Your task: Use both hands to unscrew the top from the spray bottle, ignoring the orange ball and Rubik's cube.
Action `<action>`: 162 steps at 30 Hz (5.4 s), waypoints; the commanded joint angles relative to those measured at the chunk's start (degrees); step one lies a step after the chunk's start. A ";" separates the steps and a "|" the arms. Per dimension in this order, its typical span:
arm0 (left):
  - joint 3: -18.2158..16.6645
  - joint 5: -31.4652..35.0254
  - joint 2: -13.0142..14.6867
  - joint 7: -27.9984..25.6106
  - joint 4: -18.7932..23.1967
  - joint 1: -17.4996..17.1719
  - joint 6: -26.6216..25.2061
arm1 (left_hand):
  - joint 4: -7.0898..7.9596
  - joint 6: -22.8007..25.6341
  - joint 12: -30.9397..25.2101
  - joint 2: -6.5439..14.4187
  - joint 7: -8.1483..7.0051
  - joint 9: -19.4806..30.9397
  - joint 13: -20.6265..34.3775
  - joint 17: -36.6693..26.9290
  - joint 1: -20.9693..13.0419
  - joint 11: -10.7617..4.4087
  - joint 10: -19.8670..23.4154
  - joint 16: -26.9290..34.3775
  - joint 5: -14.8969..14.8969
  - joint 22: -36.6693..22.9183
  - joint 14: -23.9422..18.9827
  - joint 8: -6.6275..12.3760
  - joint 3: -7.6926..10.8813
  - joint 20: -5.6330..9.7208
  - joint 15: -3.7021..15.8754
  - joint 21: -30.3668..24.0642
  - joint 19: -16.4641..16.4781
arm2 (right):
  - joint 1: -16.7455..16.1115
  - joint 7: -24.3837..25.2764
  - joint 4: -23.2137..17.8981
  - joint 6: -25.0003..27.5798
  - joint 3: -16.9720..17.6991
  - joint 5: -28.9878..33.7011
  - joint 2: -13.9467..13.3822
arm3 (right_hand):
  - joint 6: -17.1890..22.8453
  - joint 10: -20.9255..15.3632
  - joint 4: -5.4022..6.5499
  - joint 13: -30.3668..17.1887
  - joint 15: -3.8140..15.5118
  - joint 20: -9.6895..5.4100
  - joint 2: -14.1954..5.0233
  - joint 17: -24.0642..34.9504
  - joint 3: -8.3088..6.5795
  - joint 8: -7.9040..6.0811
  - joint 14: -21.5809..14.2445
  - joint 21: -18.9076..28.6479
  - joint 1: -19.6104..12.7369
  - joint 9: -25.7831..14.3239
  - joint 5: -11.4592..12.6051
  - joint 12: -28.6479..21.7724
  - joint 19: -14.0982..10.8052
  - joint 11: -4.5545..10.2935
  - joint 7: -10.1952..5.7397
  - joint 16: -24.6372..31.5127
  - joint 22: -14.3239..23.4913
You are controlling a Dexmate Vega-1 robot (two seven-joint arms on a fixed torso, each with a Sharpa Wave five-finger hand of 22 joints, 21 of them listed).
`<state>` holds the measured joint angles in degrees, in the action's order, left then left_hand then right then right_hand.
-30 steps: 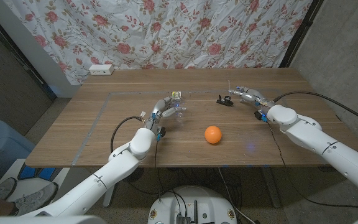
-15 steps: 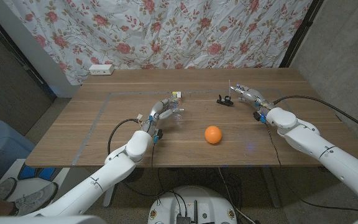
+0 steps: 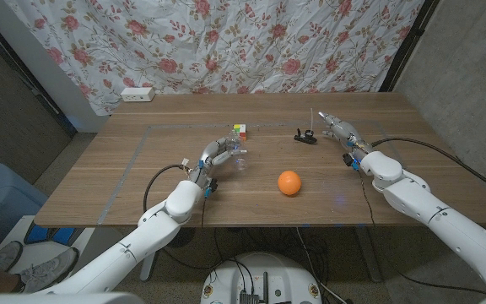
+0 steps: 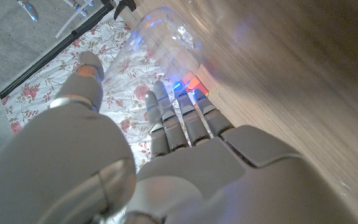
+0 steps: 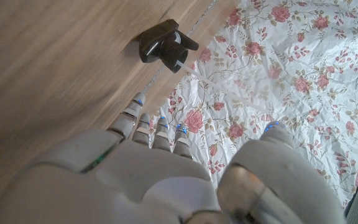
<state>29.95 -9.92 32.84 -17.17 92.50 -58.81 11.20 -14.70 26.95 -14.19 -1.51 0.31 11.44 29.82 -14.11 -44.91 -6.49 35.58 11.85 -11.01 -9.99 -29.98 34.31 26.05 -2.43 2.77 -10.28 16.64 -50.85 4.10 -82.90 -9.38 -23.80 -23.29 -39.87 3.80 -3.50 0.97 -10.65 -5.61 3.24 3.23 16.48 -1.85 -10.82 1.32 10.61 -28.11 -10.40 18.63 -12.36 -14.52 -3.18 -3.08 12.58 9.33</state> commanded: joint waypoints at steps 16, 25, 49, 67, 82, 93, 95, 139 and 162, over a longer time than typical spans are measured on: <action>0.06 -0.72 0.53 2.06 -1.92 -0.53 1.52 | 4.29 2.41 0.78 5.73 -2.62 -0.21 -1.14 1.20 5.70 -1.62 -0.76 -0.36 0.06 -0.07 0.77 -1.35 3.57 -0.63 5.34 -0.08 -1.84 | -2.82 2.45 0.90 -4.28 1.83 -3.28 3.22 | 1.45 -1.28 1.02 -0.07 0.37 -0.50 -0.68 -0.30 0.15 -0.47 -1.00 0.19 2.01 0.09 -0.53 -0.17 -0.38 -0.51 0.42 0.39 0.16; 0.03 -0.54 1.65 2.91 -1.13 -0.55 0.73 | 4.06 2.60 1.29 5.32 -3.54 -0.35 -1.85 1.88 4.83 -1.95 -1.57 -0.60 -0.02 -0.04 1.41 -2.02 3.54 -0.78 5.22 -0.27 -2.10 | -3.61 3.25 1.16 -5.52 2.07 -3.59 4.18 | 1.76 -1.60 0.98 -0.07 0.14 -0.44 -0.92 -0.54 0.12 -0.49 -1.25 0.17 2.02 0.10 -0.65 -0.14 -0.44 -0.65 0.49 0.37 0.16; 0.35 -1.71 3.44 5.45 0.35 -0.60 -1.60 | 4.49 -0.41 3.49 3.34 -7.19 -0.87 -6.87 3.72 2.11 -1.27 -8.96 -1.44 -0.23 -0.01 7.08 -8.38 1.93 -0.99 3.21 -0.71 -3.01 | -4.50 3.89 1.05 -5.88 2.38 -3.80 4.43 | 2.77 -2.28 0.78 -0.09 -1.06 0.04 -1.47 -1.23 0.14 -0.56 -1.94 0.20 2.16 0.09 -1.13 0.12 -0.87 -1.05 0.19 0.30 0.16; -0.11 -2.35 4.46 5.00 1.80 -2.56 -1.91 | 4.51 -6.28 3.63 0.89 -9.18 -1.15 -11.18 4.13 0.61 -1.13 -14.27 -1.76 -0.31 0.04 11.42 -15.24 0.38 -0.23 2.77 -0.62 -3.75 | -5.31 4.57 0.87 -6.55 2.73 -3.75 4.58 | 3.42 -2.60 0.49 -0.11 -1.31 0.44 -1.76 -1.65 0.11 -0.56 -2.27 0.22 2.04 0.08 -1.45 0.29 -1.23 -1.03 -0.10 0.23 0.17; -0.91 -2.77 5.89 5.59 2.59 -3.24 -1.72 | 4.72 -12.22 3.88 -2.13 -6.44 -1.33 -15.49 4.26 -0.82 0.20 -20.22 -2.26 -0.21 0.18 17.99 -21.49 -1.25 0.63 1.66 -0.25 -5.56 | -5.95 5.40 0.38 -7.02 2.86 -3.29 4.74 | 3.49 -2.60 0.28 -0.13 -1.50 0.70 -1.82 -1.92 0.15 -0.44 -2.29 0.17 2.01 0.06 -1.66 0.48 -1.28 -0.94 -0.24 0.11 0.17; -1.37 -3.86 6.87 7.45 2.21 -3.34 -0.75 | 5.07 -18.30 4.09 -3.79 -5.00 -1.28 -18.43 4.37 -1.67 0.35 -26.90 -2.34 0.58 0.32 26.88 -23.86 -2.71 2.48 0.28 0.41 -10.98 | -6.63 6.49 -0.62 -6.78 2.87 -2.75 4.85 | 3.52 -2.57 0.15 -0.15 -1.72 0.74 -1.88 -2.08 0.18 -0.36 -2.32 0.13 2.00 0.06 -1.79 0.60 -1.28 -0.94 -0.31 0.06 0.18; -1.45 -4.10 7.04 8.05 1.75 -3.34 0.22 | 5.18 -19.57 4.13 -3.84 -4.74 -1.28 -18.73 4.38 -1.65 0.40 -28.39 -2.36 0.65 0.36 28.42 -23.92 -2.95 2.80 0.13 0.41 -12.12 | -6.83 6.72 -0.93 -6.64 2.90 -2.65 4.77 | 3.50 -2.59 0.13 -0.15 -1.65 0.76 -1.91 -2.11 0.19 -0.33 -2.26 0.13 2.02 0.05 -1.82 0.62 -1.29 -0.97 -0.32 0.02 0.18; -7.36 -18.96 9.32 23.51 -4.00 -5.40 14.96 | 8.03 -29.52 3.95 -2.59 -1.14 -1.43 -19.57 4.33 8.18 5.84 -41.28 -2.22 0.98 0.31 41.84 -24.33 -6.70 3.69 -3.96 0.66 -29.62 | -9.80 5.96 -6.48 -6.89 5.60 -6.20 4.04 | 3.06 -3.02 2.77 0.07 0.63 0.13 -3.03 -2.64 2.22 -0.03 -1.31 -0.35 8.31 0.16 -2.86 0.81 2.22 0.44 1.29 -0.12 0.16; -8.29 -22.61 5.90 26.65 -10.52 -1.28 16.62 | 9.80 -28.95 3.47 0.13 -0.63 -1.47 -19.64 4.33 13.67 6.35 -43.72 -1.72 0.92 0.25 43.62 -23.45 -7.57 3.66 -4.51 -0.18 -31.49 | -5.61 3.04 -2.22 -7.90 5.04 -8.28 6.56 | 2.90 -3.05 4.42 0.17 1.06 0.15 -4.49 -2.74 2.78 0.12 -1.48 -0.27 11.23 0.21 -2.77 1.12 2.74 -0.04 2.09 -0.03 0.16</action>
<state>22.26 -30.91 41.40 9.37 85.30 -62.14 27.27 -5.48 -3.51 -10.16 -1.99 -0.27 9.87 10.12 -9.66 -32.15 -0.36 -7.95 9.76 -10.13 -9.60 9.93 10.16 18.31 1.64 -1.32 -9.90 -9.91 -58.97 9.18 -88.19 -15.98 -18.22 -30.19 -34.97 6.63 -6.26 4.87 -10.37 -4.90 3.69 -1.00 13.57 0.95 -10.59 -0.02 10.16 -17.41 -10.14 15.80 -11.25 -11.84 -3.08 -1.23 12.13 9.36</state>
